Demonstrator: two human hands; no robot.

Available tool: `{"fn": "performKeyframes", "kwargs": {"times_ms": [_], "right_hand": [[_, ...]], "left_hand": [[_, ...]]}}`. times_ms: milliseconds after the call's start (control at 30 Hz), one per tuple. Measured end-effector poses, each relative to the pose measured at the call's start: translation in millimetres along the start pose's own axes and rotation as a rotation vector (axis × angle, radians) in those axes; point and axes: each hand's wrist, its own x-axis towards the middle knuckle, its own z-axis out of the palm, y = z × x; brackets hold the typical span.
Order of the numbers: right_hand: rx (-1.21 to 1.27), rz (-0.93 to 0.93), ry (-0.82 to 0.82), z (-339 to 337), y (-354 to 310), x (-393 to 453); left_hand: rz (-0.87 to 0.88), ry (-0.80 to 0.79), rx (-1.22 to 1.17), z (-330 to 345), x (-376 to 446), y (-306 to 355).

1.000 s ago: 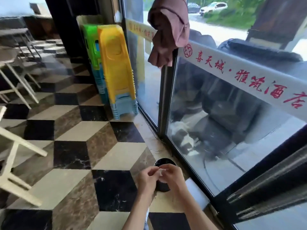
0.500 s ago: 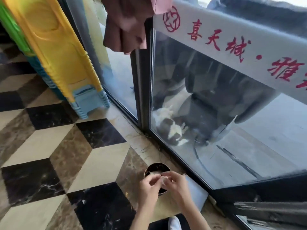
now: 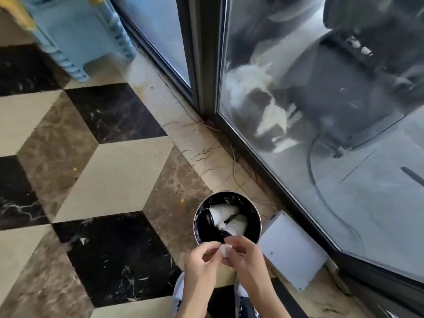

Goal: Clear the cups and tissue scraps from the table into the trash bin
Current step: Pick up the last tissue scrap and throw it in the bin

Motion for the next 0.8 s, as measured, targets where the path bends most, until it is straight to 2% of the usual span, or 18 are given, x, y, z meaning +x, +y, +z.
{"fn": "performKeyframes", "kwargs": {"times_ms": [233, 433, 500, 800], "right_hand": [[-0.027, 0.046, 0.013, 1, 65, 86], [-0.055, 0.019, 0.077, 2, 59, 111], [-0.088, 0.051, 0.030, 16, 84, 131], [-0.064, 0.064, 0.055, 15, 70, 131]], "left_hand": [[-0.089, -0.024, 0.049, 39, 81, -60], [-0.054, -0.006, 0.069, 51, 101, -49], [-0.113, 0.018, 0.063, 53, 120, -78], [-0.129, 0.074, 0.073, 37, 114, -76]]}}
